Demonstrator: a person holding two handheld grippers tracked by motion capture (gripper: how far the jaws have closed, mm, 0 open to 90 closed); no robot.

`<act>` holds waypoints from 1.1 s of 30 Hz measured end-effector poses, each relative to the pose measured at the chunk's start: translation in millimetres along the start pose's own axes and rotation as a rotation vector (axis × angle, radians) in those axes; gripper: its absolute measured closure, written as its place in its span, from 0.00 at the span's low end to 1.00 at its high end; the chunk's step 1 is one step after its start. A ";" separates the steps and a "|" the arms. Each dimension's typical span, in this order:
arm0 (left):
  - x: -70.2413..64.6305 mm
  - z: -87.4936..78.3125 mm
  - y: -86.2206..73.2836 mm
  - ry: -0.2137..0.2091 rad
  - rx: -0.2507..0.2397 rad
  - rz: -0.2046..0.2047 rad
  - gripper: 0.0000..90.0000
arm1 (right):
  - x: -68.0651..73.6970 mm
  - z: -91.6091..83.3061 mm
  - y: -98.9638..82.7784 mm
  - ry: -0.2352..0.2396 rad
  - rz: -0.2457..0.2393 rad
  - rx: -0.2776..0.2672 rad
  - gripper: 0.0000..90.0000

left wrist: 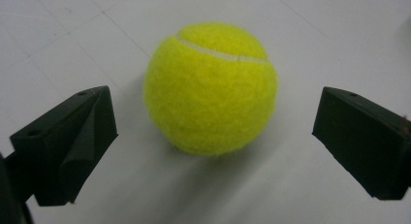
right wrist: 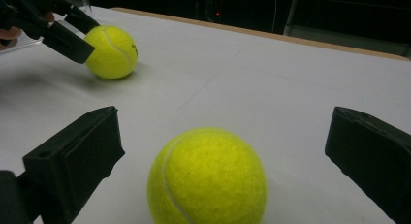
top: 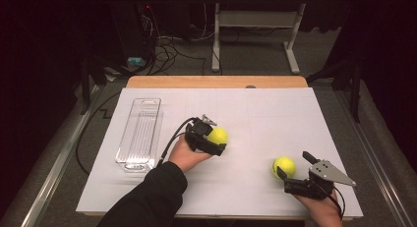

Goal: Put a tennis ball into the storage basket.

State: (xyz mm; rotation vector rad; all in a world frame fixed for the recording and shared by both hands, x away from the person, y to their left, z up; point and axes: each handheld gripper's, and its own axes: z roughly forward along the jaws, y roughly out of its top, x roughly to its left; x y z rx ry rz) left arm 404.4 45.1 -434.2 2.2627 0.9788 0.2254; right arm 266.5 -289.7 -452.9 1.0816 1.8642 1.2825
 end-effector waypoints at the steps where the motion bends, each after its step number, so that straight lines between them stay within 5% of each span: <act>1: 0.0 2.8 1.4 0.000 0.005 -0.001 0.04 | -0.1 0.3 -0.2 0.000 0.000 -0.001 0.00; 10: 0.5 20.4 8.7 0.034 0.048 -0.032 0.18 | 0.3 1.0 -0.7 0.005 -0.004 0.000 0.00; 18: -1.1 22.3 9.5 0.039 0.047 -0.015 0.29 | 0.5 1.0 -1.0 0.007 -0.003 0.001 0.00; 33: -6.4 -7.6 4.2 0.010 0.129 0.022 0.30 | 0.7 -0.6 -0.1 0.006 -0.002 -0.002 0.00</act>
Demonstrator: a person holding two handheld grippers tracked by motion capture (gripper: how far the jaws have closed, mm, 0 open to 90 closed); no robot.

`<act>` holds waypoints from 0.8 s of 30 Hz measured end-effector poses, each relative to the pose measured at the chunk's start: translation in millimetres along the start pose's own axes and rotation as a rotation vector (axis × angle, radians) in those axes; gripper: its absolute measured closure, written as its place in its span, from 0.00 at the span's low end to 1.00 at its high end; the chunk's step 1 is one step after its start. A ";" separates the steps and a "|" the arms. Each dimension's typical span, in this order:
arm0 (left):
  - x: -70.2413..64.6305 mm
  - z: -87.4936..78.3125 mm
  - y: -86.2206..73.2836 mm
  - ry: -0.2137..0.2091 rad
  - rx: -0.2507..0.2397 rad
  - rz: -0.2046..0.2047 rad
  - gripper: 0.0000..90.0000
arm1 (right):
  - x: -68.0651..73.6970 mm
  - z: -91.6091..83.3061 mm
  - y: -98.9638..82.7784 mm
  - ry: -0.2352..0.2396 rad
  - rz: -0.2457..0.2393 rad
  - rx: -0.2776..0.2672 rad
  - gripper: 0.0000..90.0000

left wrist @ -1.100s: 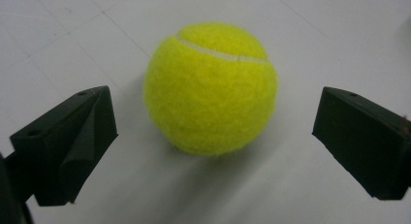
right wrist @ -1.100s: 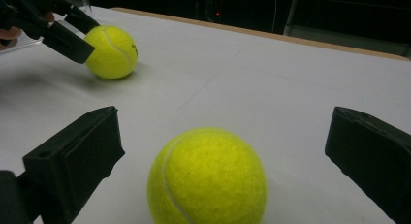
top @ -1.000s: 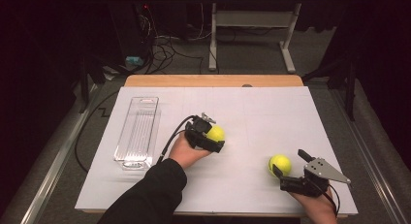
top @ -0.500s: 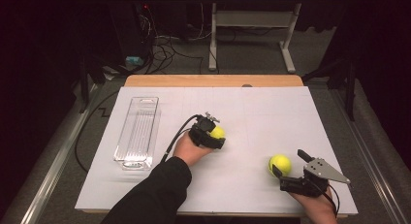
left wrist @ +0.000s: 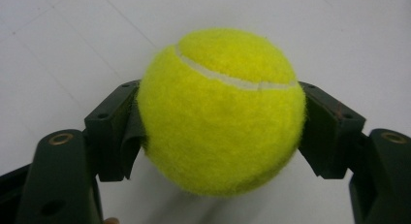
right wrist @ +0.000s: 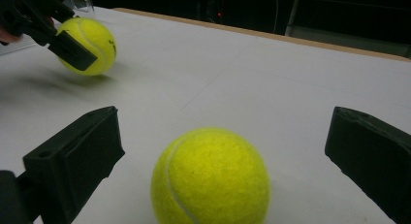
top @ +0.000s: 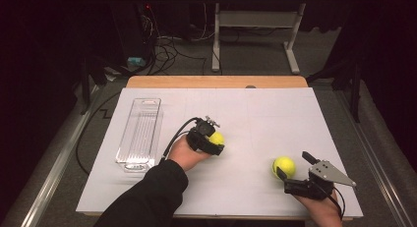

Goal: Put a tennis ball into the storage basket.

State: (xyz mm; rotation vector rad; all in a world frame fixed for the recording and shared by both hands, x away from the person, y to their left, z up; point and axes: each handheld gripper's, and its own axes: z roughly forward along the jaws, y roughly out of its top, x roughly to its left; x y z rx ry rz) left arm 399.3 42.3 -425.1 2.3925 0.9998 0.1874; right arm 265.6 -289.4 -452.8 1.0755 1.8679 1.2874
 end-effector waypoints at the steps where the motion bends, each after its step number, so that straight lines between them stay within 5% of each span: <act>1: -0.3 -3.2 -1.5 -0.008 0.008 -0.001 0.30 | 0.2 -0.1 0.1 0.000 0.000 0.000 0.00; 10: 0.7 -30.9 -18.6 -0.027 0.118 -0.002 0.30 | 0.9 -0.4 0.4 0.003 0.002 -0.003 0.00; 24: 1.5 -48.8 -36.1 -0.037 0.327 0.010 0.30 | 2.3 -1.0 0.0 0.006 0.002 0.000 0.00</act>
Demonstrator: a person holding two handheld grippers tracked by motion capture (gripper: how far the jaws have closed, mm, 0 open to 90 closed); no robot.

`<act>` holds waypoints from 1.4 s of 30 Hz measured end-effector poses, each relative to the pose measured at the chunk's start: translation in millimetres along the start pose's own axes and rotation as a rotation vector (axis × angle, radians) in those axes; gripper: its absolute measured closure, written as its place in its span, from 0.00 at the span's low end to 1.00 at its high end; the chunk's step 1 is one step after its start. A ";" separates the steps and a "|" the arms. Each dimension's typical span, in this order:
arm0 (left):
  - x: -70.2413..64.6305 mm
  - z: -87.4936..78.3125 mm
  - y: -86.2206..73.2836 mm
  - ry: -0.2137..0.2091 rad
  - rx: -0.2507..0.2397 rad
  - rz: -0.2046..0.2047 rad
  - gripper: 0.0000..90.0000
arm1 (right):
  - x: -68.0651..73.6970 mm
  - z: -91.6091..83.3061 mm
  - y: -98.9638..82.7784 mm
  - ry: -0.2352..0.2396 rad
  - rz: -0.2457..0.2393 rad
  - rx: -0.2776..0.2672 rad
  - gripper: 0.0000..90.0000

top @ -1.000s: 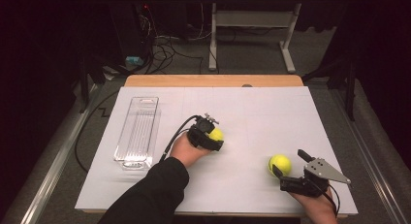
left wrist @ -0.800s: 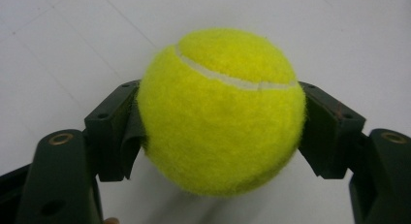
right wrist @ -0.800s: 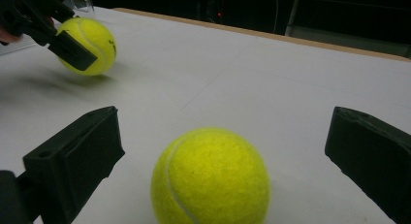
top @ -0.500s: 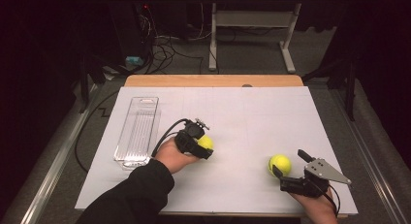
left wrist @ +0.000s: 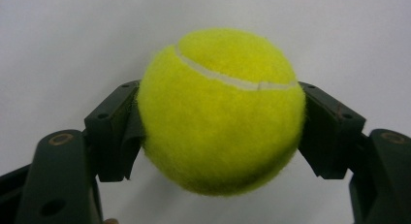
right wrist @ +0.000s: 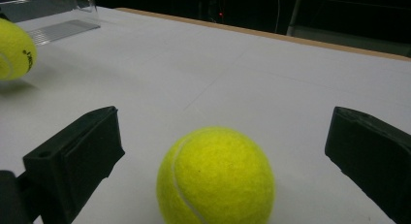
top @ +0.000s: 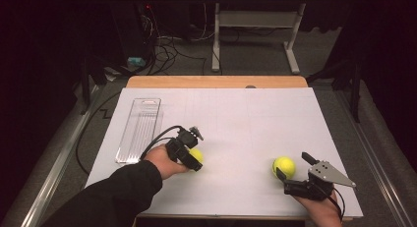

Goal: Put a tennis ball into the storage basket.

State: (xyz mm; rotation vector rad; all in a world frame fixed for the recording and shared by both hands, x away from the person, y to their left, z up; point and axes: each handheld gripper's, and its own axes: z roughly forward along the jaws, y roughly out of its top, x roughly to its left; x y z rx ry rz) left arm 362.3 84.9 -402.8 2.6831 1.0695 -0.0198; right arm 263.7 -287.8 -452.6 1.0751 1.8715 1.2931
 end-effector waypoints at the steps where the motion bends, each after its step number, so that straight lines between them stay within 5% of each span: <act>1: -0.6 -0.8 -0.5 -0.003 0.007 0.001 0.30 | 0.0 0.0 0.0 0.000 -0.003 -0.001 0.00; 8: -3.1 -10.2 -3.7 -0.009 0.063 0.002 0.30 | 0.7 -0.3 0.2 0.000 -0.005 0.000 0.00; 21: 19.6 -33.4 -3.8 -0.035 0.111 -0.044 0.30 | 1.2 -0.5 0.3 0.002 -0.003 0.000 0.00; 42: 80.5 -73.1 -8.3 0.002 0.096 -0.152 0.30 | 0.9 -0.9 0.0 0.001 -0.005 0.001 0.00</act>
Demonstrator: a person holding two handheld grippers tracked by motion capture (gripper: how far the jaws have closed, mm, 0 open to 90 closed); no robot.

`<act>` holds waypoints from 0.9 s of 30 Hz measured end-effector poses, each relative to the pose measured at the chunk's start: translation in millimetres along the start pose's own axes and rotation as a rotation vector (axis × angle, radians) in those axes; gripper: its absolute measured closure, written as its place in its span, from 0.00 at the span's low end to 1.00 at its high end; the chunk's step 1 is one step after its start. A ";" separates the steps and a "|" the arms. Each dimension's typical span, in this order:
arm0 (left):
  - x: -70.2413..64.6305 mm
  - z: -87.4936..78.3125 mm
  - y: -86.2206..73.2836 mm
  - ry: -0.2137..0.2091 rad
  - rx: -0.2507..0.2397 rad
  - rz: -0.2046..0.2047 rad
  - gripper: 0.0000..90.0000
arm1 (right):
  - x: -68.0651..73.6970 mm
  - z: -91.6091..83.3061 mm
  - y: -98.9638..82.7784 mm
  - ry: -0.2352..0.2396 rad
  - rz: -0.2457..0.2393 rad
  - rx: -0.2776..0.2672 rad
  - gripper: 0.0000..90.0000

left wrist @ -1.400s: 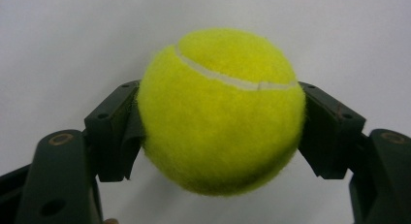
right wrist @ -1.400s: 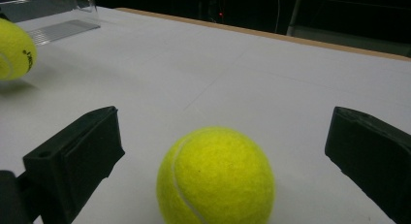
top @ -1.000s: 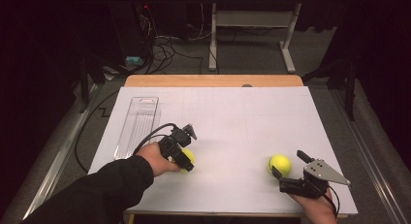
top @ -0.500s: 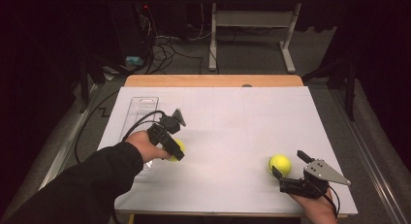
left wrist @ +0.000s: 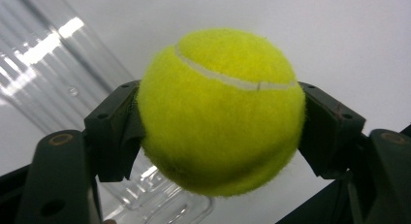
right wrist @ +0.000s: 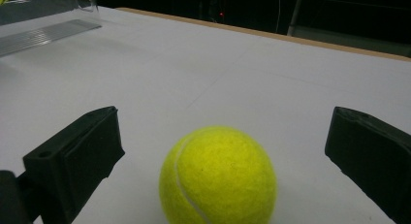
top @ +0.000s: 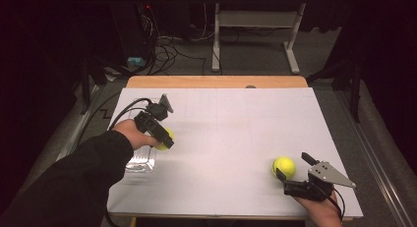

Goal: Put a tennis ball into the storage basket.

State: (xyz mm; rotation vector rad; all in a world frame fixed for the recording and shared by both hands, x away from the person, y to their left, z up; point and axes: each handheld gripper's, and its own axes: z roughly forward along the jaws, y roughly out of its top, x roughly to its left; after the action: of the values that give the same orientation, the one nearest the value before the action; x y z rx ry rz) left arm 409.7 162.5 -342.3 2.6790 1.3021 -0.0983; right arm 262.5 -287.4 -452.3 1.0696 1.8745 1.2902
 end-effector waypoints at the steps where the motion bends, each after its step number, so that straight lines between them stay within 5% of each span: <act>1: 2.5 -0.6 -0.2 0.003 -0.001 -0.007 0.30 | 0.0 -0.1 0.0 0.000 0.001 0.000 0.00; 27: 82.2 -5.3 -1.2 0.063 -0.026 -0.218 0.30 | -0.7 0.5 -0.8 0.000 0.003 0.000 0.00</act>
State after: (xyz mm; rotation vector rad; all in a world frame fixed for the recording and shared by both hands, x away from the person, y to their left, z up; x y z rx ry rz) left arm 459.5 227.9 -347.9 2.5297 1.5993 -0.0234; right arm 263.0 -287.9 -453.2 1.0732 1.8738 1.2925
